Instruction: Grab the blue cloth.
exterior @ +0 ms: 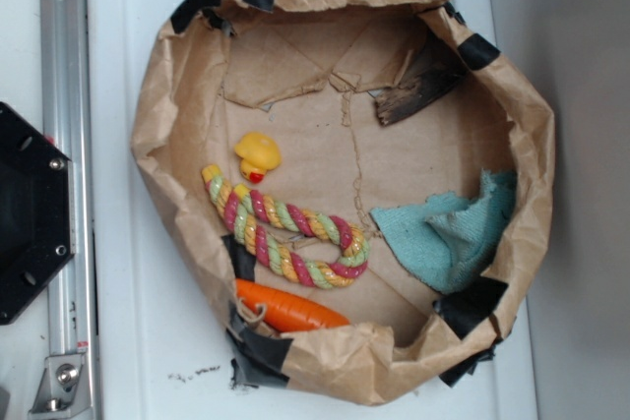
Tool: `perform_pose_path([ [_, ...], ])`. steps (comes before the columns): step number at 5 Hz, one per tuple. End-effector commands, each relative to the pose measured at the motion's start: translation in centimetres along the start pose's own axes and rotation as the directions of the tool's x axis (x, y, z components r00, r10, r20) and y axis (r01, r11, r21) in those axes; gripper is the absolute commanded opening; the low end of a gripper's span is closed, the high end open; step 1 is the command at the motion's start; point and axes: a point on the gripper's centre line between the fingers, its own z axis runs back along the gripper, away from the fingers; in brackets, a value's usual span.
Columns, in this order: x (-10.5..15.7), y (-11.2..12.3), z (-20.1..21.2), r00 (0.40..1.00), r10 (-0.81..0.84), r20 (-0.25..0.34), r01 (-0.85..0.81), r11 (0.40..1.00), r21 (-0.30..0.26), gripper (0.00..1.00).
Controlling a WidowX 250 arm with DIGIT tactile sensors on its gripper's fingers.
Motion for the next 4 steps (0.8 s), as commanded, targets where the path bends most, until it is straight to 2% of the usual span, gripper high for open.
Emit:
perform_pose_path([
  [1,0.0,0.0,0.0,1.000,0.000,0.000,0.000,1.000,0.000,1.00],
  [2,4.4,1.5,-5.5,0.999,0.033,0.025,-0.034,0.998,0.059,1.00],
  [3,9.4,2.6,-8.0,0.991,0.090,0.095,-0.100,0.990,0.101,1.00],
  [4,12.7,2.3,-10.2,0.993,0.048,0.109,-0.058,0.994,0.092,1.00],
])
